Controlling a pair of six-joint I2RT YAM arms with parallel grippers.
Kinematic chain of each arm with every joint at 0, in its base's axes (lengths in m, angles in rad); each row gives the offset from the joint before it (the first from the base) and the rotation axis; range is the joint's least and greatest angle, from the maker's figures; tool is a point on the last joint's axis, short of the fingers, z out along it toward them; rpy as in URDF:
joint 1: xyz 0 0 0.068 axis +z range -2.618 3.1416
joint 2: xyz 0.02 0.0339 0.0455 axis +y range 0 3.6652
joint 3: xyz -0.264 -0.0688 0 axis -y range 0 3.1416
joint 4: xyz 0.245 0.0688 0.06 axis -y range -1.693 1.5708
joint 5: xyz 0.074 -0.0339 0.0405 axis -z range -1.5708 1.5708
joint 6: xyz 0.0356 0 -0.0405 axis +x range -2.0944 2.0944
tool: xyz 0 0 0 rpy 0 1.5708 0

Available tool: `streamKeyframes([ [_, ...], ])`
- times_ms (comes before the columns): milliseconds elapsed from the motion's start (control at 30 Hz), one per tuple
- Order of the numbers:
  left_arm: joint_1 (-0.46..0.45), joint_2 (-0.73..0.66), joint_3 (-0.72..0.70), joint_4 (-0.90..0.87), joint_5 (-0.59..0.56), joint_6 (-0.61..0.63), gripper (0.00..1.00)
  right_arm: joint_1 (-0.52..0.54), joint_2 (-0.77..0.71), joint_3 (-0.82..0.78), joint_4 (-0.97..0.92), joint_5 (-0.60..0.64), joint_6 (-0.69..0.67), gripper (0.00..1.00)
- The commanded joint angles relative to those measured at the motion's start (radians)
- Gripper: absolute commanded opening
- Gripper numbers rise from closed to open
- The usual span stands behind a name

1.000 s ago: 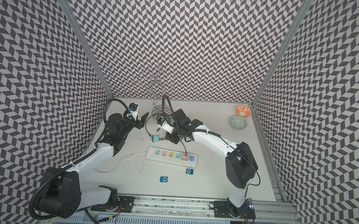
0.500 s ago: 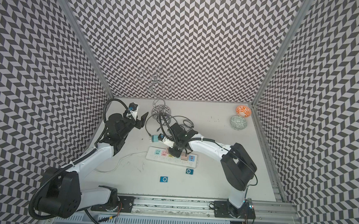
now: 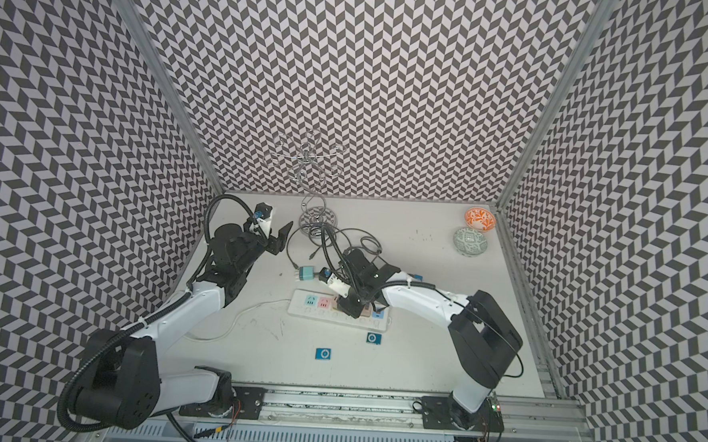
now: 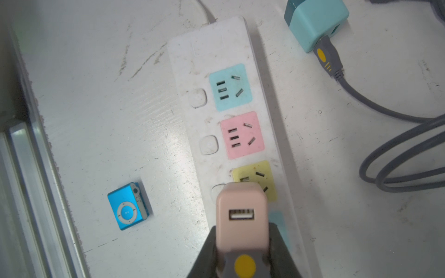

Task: Charge mp3
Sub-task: Insert the plug into the socket.

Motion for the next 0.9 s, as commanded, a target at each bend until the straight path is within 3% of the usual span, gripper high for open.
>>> streamKeyframes([
  [0, 0.003, 0.010, 0.009, 0.019, 0.012, -0.004, 0.67, 0.006, -0.006, -0.013, 0.042, -0.034, 0.006, 0.01],
  [500, 0.002, 0.012, 0.005, 0.016, 0.010, 0.006, 0.67, 0.012, 0.047, -0.048, 0.131, 0.010, -0.037, 0.01],
  [867, 0.001, 0.017, 0.009, 0.015, 0.016, 0.006, 0.67, 0.044, 0.078, -0.022, 0.053, 0.094, -0.066, 0.01],
])
